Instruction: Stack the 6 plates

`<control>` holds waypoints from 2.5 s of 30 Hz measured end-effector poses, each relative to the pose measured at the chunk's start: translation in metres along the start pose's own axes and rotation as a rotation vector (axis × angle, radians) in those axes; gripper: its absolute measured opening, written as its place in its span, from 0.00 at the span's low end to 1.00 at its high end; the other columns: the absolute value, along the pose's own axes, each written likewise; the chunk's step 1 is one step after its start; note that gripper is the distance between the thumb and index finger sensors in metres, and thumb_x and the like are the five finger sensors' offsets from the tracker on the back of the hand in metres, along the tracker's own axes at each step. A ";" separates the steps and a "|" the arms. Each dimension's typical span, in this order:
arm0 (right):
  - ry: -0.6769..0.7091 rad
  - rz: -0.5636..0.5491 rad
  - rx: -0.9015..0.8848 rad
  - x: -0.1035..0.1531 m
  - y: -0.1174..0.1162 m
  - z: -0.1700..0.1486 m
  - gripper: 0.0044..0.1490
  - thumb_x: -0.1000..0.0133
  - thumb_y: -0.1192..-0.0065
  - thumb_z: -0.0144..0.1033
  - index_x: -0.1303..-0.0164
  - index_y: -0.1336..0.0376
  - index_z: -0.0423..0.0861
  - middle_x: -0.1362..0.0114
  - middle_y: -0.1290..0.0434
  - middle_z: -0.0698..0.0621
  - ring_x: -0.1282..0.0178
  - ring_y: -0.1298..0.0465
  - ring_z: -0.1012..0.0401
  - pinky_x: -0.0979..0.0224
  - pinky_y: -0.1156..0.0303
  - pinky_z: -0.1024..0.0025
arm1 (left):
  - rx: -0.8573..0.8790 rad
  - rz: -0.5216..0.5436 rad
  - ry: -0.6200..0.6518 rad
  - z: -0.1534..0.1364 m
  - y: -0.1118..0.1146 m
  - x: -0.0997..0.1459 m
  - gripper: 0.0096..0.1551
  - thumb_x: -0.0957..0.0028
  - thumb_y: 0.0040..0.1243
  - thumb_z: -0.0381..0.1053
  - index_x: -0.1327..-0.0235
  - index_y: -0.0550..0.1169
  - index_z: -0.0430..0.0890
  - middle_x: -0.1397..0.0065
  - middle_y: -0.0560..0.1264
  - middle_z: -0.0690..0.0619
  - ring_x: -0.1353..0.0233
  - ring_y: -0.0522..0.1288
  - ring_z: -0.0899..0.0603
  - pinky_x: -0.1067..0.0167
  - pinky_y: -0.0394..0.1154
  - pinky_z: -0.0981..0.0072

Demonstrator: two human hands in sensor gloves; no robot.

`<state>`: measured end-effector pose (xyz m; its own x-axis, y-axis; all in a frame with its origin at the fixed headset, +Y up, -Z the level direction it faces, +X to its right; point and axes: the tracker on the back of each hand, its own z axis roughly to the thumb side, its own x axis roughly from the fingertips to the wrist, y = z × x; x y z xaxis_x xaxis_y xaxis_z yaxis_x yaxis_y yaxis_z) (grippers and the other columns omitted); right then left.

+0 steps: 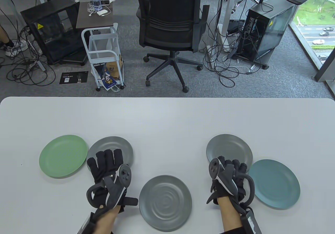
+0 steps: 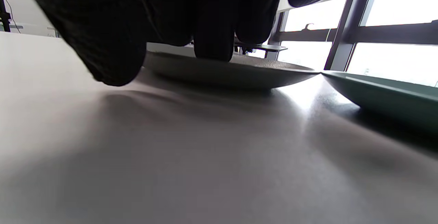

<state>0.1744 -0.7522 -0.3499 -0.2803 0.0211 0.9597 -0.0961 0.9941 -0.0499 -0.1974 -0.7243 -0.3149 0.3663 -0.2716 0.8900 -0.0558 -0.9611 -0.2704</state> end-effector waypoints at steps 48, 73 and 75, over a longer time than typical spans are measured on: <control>0.175 -0.614 -0.093 0.033 0.023 0.024 0.22 0.56 0.20 0.50 0.52 0.26 0.61 0.45 0.18 0.63 0.34 0.23 0.62 0.19 0.39 0.52 | 0.215 -0.077 0.020 -0.010 0.001 -0.006 0.41 0.61 0.58 0.70 0.31 0.67 0.62 0.28 0.75 0.62 0.17 0.61 0.50 0.15 0.41 0.48; 0.509 -0.770 -0.178 0.079 0.041 0.076 0.22 0.56 0.20 0.52 0.53 0.26 0.62 0.45 0.18 0.64 0.34 0.22 0.64 0.19 0.38 0.53 | 0.626 -0.250 -0.048 -0.028 -0.001 -0.016 0.42 0.61 0.59 0.69 0.32 0.68 0.53 0.56 0.87 0.59 0.33 0.76 0.50 0.18 0.50 0.51; 0.528 -0.772 -0.187 0.082 0.042 0.079 0.22 0.56 0.20 0.52 0.53 0.25 0.62 0.45 0.18 0.65 0.34 0.22 0.64 0.19 0.39 0.52 | 0.658 -0.267 -0.052 -0.029 0.000 -0.017 0.42 0.60 0.59 0.69 0.32 0.68 0.53 0.57 0.87 0.59 0.34 0.77 0.50 0.19 0.51 0.51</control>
<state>0.0720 -0.7171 -0.2949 0.2687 -0.6486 0.7121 0.0932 0.7533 0.6510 -0.2307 -0.7215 -0.3196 0.3342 -0.0127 0.9424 0.6080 -0.7611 -0.2259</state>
